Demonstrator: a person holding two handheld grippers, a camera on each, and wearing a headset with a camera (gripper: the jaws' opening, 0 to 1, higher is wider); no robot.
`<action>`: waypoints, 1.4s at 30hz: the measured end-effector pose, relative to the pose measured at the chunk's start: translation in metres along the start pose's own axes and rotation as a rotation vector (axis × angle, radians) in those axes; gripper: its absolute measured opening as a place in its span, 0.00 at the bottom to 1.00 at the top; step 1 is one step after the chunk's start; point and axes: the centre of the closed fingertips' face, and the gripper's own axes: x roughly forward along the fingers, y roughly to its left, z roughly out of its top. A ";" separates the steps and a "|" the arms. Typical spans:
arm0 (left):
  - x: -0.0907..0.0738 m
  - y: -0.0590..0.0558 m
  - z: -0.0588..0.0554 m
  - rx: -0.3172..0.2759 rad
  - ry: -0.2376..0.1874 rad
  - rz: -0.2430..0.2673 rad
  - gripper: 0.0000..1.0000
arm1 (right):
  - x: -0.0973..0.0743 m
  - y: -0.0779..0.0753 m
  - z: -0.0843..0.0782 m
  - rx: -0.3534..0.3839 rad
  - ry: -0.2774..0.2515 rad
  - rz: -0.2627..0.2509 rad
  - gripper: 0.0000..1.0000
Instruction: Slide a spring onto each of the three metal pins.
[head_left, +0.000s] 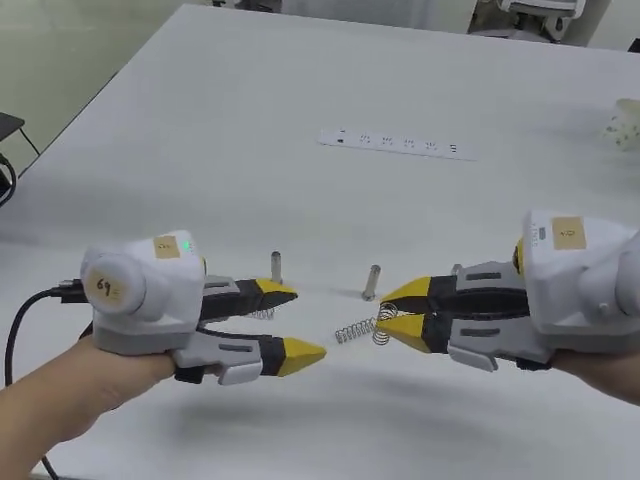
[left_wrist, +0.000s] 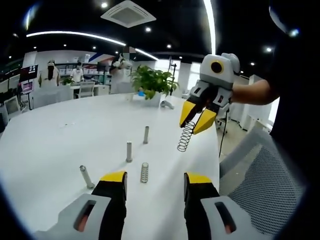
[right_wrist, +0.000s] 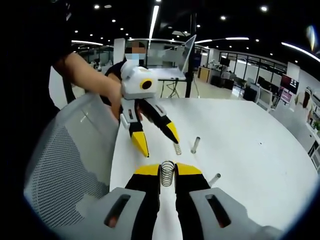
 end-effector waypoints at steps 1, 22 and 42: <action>-0.001 0.000 -0.001 0.001 0.003 0.001 0.40 | 0.000 0.000 0.000 0.000 0.000 -0.002 0.08; -0.040 0.029 -0.007 -0.045 -0.035 0.116 0.68 | -0.018 -0.023 -0.013 0.028 0.007 -0.099 0.08; -0.049 0.041 -0.006 -0.083 -0.069 0.179 0.92 | -0.041 -0.050 -0.022 0.079 0.014 -0.191 0.08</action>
